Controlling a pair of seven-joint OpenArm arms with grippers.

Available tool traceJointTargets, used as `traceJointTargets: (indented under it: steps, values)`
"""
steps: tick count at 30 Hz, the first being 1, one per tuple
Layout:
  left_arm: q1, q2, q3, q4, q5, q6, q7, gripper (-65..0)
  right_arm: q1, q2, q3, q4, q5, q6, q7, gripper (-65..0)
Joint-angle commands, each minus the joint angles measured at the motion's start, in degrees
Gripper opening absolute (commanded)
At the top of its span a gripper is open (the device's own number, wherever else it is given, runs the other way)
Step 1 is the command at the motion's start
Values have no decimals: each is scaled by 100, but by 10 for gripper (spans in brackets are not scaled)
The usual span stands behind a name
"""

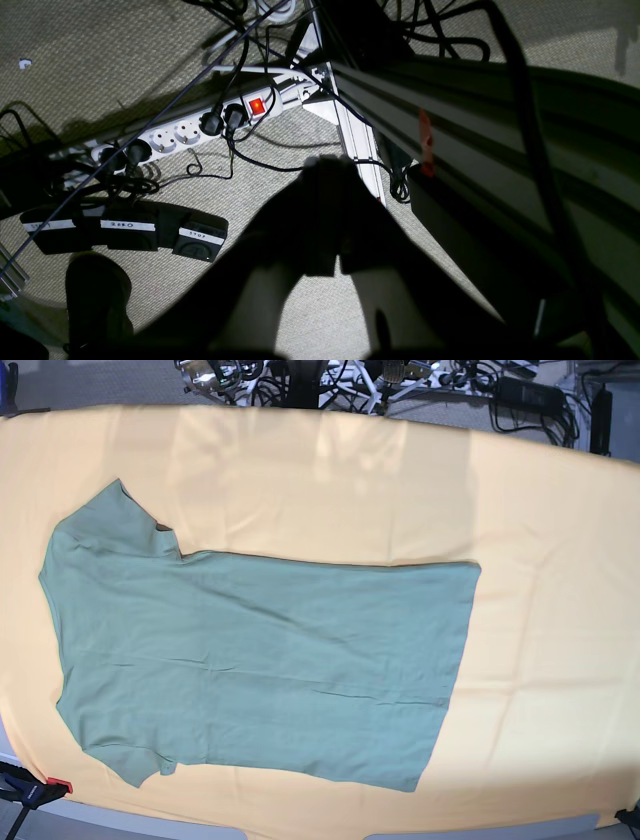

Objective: Fold the T-shirt properly
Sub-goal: 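Move both grippers from rest toward the shirt's shoulder corners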

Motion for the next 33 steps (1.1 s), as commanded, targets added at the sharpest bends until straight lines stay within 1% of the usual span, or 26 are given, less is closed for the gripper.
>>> traceJointTargets:
  steps: [1,11,12,13,14,15,17,19,20,21,24,27,31,33]
  values:
    - [31,2,7,33,-31,-57,-59,-650,13,0,15,48,-2,20,24,-650]
    - [81,2,7,37,-28,-57,-55,-650,11,2,15,48,-2,24,20,-650]
    - [109,0,7,39,-22,-57,11,-650,9,2,15,48,-4,46,-22,-650]
    - [140,0,7,46,70,-59,118,-650,-24,2,15,50,-4,127,-166,-650]
    - [188,0,7,76,286,-57,205,-650,-68,2,15,66,-4,297,-334,-650]
    - [264,-17,7,129,540,-57,289,-650,-127,4,15,74,-4,509,-435,-650]
    - [498,-105,7,367,946,-111,313,-650,-293,55,15,76,-2,938,-433,-650]
    - [807,-273,7,743,1040,-190,313,-650,-538,129,15,144,0,1331,-396,-650]
    - [977,-372,7,951,1027,-212,315,-650,-678,168,15,232,0,1467,-382,-650]
    - [1154,-470,7,1167,1025,-214,323,-650,-844,210,15,356,0,1593,-382,-650]
    - [1707,-743,7,1906,970,-387,501,-650,-1436,361,15,946,0,1853,-407,-650]
    - [2236,-1056,7,2721,844,-422,754,-650,-2092,509,15,1788,2,1851,-619,-650]
    - [2909,-1484,7,3836,684,-422,1123,-650,-3038,719,15,3147,28,1700,-1003,-650]
    - [3252,-1716,7,4415,686,-422,1246,-650,-3560,863,15,3919,140,1670,-1054,-650]
